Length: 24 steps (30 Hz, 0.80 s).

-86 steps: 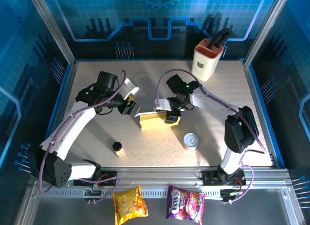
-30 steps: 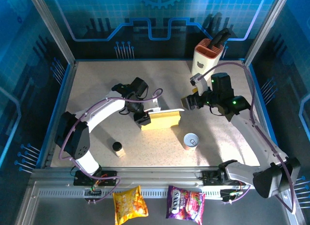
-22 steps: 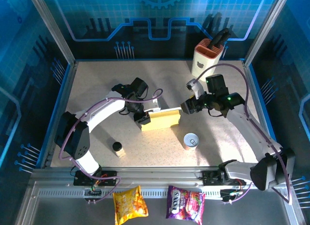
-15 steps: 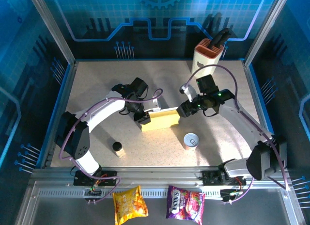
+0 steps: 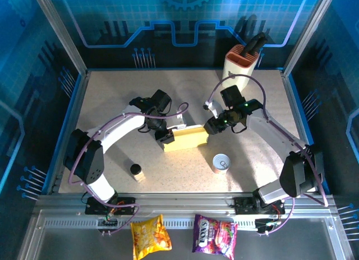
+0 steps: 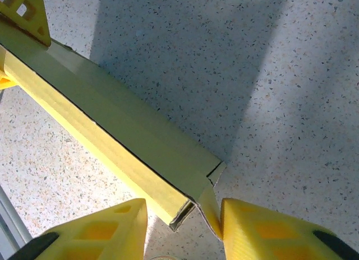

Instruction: Fold the paper box

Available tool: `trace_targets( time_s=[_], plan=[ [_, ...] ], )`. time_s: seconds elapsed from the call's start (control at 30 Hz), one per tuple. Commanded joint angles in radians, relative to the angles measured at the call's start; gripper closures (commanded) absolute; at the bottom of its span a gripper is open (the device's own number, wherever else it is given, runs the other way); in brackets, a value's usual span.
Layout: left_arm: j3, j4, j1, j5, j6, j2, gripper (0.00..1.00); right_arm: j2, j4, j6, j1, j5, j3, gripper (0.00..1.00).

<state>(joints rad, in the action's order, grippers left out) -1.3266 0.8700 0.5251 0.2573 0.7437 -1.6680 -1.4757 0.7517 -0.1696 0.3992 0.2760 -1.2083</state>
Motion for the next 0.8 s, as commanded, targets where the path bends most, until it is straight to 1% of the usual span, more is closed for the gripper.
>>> trace_targets(
  time_s=[0.0, 0.23, 0.37, 0.53, 0.63, 0.77],
  plan=[
    [0.015, 0.012, 0.007, -0.006, 0.022, -0.002, 0.62, 0.007, 0.028, 0.037, 0.015, 0.012, -0.031, 0.64],
    [0.011, 0.017, 0.007, -0.007, 0.019, -0.003, 0.62, 0.009, 0.054, 0.08, 0.029, 0.008, -0.044, 0.7],
    [0.01, 0.018, 0.007, -0.01, 0.018, -0.004, 0.62, 0.015, 0.061, 0.11, 0.038, 0.008, -0.045, 0.71],
    [0.013, 0.02, 0.007, -0.021, 0.019, -0.003, 0.62, 0.023, 0.057, 0.146, 0.041, -0.037, -0.035, 0.72],
    [0.012, 0.02, 0.007, -0.016, 0.017, -0.002, 0.62, 0.02, 0.054, 0.159, 0.042, -0.046, -0.03, 0.73],
    [0.009, 0.021, 0.009, -0.021, 0.013, -0.003, 0.61, 0.017, 0.052, 0.172, 0.049, -0.057, -0.03, 0.72]
  ],
)
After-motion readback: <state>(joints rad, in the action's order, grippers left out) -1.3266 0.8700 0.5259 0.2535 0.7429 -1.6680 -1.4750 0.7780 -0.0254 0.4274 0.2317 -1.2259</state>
